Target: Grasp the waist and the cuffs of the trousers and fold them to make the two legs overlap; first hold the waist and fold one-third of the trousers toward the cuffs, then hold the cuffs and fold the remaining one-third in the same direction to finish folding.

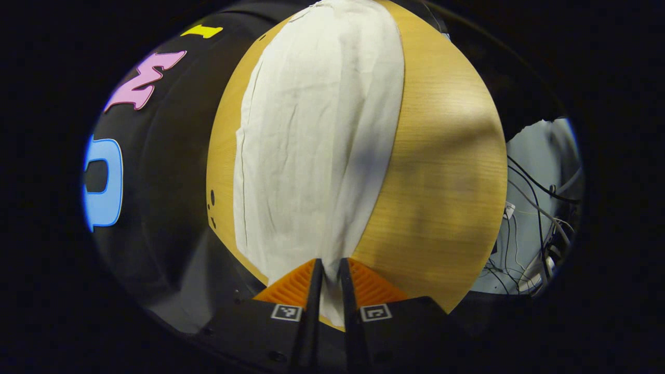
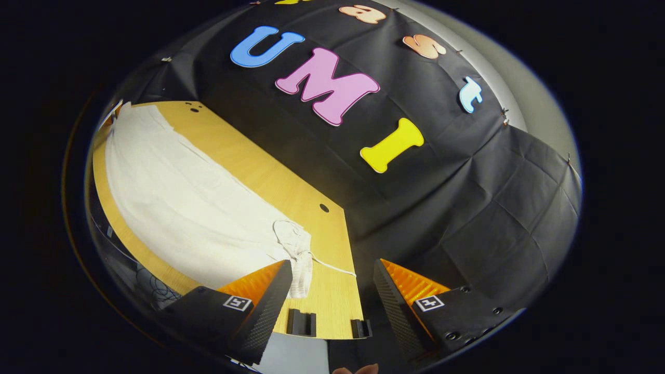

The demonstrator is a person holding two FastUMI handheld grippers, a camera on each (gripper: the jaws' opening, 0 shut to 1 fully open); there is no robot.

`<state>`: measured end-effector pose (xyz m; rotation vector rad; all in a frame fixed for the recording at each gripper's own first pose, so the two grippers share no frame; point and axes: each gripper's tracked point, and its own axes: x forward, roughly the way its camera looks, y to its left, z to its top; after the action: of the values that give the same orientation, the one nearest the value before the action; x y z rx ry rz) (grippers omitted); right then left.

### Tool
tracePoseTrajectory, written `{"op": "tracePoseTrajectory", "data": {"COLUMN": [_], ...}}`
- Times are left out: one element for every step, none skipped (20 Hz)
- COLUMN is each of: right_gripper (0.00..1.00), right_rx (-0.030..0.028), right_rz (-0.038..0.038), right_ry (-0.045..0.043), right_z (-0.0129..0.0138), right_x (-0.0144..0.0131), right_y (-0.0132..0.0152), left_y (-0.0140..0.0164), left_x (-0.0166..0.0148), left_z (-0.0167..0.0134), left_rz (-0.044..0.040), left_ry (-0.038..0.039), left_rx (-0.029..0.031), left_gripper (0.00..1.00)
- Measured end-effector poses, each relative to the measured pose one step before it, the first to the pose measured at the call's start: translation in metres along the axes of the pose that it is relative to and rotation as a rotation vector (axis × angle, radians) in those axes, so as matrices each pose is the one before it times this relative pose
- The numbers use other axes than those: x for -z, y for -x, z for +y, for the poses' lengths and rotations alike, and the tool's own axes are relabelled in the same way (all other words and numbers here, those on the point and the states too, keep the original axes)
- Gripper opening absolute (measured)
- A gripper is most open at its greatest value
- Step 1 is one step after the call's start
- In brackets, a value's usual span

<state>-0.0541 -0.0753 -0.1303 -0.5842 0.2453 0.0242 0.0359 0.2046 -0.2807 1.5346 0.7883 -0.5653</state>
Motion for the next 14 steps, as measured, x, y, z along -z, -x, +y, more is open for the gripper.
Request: {"op": "tracePoseTrajectory", "data": {"right_gripper": [0.98, 0.98, 0.98, 0.98, 0.98, 0.98, 0.98, 0.98, 0.98, 0.98, 0.98, 0.97, 0.97, 0.97], "right_rx": [-0.01559, -0.01913, -0.02303, -0.03024, -0.03264, -0.03866, -0.03862, -0.04050, -0.03501, -0.03719, -0.02721, -0.02753, -0.02088, -0.01581], "right_rz": [0.00490, 0.00584, 0.00336, 0.00378, 0.00393, 0.00524, 0.00180, 0.00081, -0.00079, 0.00179, 0.00258, 0.00514, 0.00559, 0.00910], "right_ry": [0.03189, 0.04549, 0.05365, 0.06145, 0.06617, 0.06321, 0.05718, 0.04806, 0.04671, 0.05246, 0.04228, 0.04627, 0.04480, 0.04201], "right_z": [0.00370, 0.00521, 0.00813, 0.00891, 0.01195, 0.01098, 0.01371, 0.01274, 0.01095, 0.01053, 0.00767, 0.00738, 0.00483, 0.00219], "right_x": [0.00308, 0.00460, 0.00571, 0.00631, 0.00663, 0.00696, 0.00513, 0.00360, 0.00123, 0.00198, 0.00246, 0.00279, 0.00281, 0.00395], "right_y": [-0.00310, -0.00395, -0.00257, -0.00262, -0.00315, -0.00224, -0.00323, -0.00423, -0.00563, -0.00738, -0.00759, -0.00780, -0.00764, -0.00720], "left_y": [-0.00004, -0.00093, 0.00006, -0.00008, -0.00059, -0.00055, 0.00024, -0.00011, -0.00051, 0.00012, -0.00006, 0.00034, -0.00025, 0.00035], "left_x": [-0.00028, -0.00106, 0.00090, -0.00049, 0.00038, 0.00001, -0.00068, -0.00146, -0.00074, 0.00098, -0.00058, 0.00083, 0.00060, -0.00048], "left_z": [-0.00025, 0.00076, -0.00041, -0.00129, 0.00092, -0.00025, -0.00053, 0.00011, 0.00039, 0.00029, -0.00025, 0.00092, 0.00026, 0.00023], "left_rz": [-0.00379, 0.00063, 0.00262, -0.00108, 0.00067, 0.00063, -0.00112, 0.00076, 0.00246, 0.00005, 0.00183, 0.00055, 0.00053, 0.00029], "left_ry": [0.01240, 0.01485, 0.01261, 0.00096, -0.00430, -0.00365, 0.00335, 0.00551, 0.00505, 0.00029, -0.00415, -0.00924, -0.00735, -0.00266], "left_rx": [0.00253, 0.00009, 0.00218, 0.00566, 0.00823, 0.00902, 0.00944, 0.00657, 0.00329, 0.00033, -0.00242, -0.00239, -0.00227, -0.00144], "left_gripper": [0.17, 0.13, 0.13, 0.13, 0.13, 0.12, 0.10, 0.10, 0.07, 0.07, 0.11, 0.07, 0.07, 0.07]}}
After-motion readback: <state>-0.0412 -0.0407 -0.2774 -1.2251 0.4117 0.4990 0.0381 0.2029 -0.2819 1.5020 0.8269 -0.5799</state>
